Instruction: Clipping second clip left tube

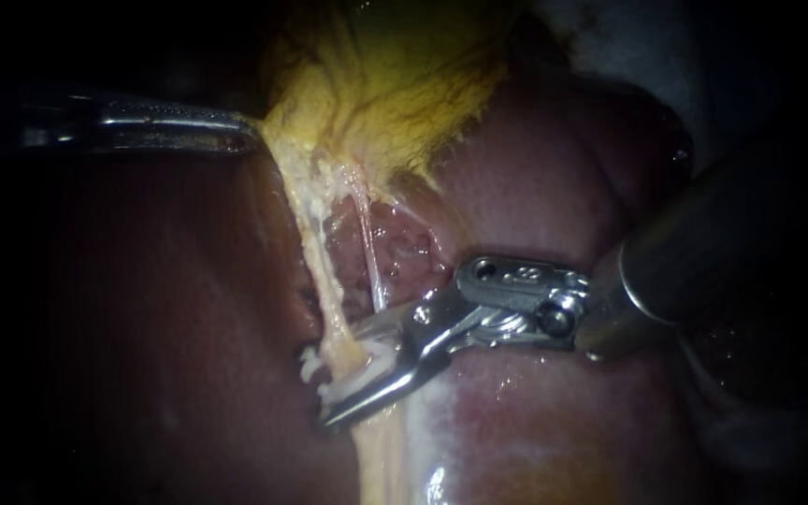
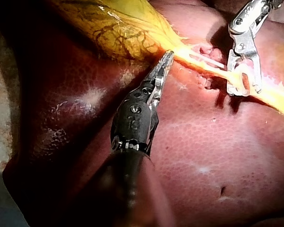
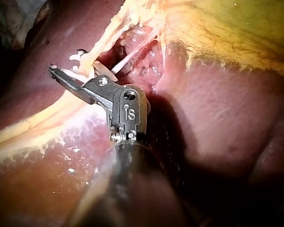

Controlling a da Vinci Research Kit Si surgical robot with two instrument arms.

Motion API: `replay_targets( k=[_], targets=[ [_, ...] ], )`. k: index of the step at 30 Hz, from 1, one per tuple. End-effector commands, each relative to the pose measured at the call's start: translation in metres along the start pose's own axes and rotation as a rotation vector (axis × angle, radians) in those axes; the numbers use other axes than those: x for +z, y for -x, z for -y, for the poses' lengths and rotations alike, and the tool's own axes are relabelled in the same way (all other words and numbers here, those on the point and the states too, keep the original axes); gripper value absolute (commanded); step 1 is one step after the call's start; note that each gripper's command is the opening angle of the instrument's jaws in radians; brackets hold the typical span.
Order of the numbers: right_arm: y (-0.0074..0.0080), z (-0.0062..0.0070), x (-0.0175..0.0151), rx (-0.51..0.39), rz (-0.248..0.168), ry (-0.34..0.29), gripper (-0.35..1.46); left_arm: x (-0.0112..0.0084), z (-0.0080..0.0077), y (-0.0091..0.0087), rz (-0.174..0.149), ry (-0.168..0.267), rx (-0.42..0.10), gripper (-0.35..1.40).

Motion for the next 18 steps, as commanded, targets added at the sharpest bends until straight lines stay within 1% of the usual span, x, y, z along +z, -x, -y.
replay_targets(
  k=[1, 3, 5, 10, 18],
  targets=[
    [0.0001, 0.0, -0.0001, 0.0, -0.006, 0.009, -0.02, 0.0, 0.0, 0.0, 0.0, 0.0, 0.0, -0.35],
    [0.0001, 0.0001, -0.0002, 0.006, -0.007, 0.012, -0.16, 0.0, 0.0, 0.0, 0.0, 0.0, 0.0, -0.35],
    [0.0001, 0.0002, -0.0003, 0.018, -0.009, 0.018, -0.35, 0.0, 0.0, 0.0, 0.0, 0.0, 0.0, -0.35],
    [0.0, -0.0003, -0.0002, 0.031, -0.015, 0.018, -0.35, 0.0001, 0.0, 0.0, 0.0, 0.0, 0.0, -0.35],
    [0.0001, -0.0003, -0.0002, 0.03, -0.01, 0.01, -0.35, 0.0001, 0.0, 0.0, 0.0, 0.0, 0.0, -0.35]
  ],
)
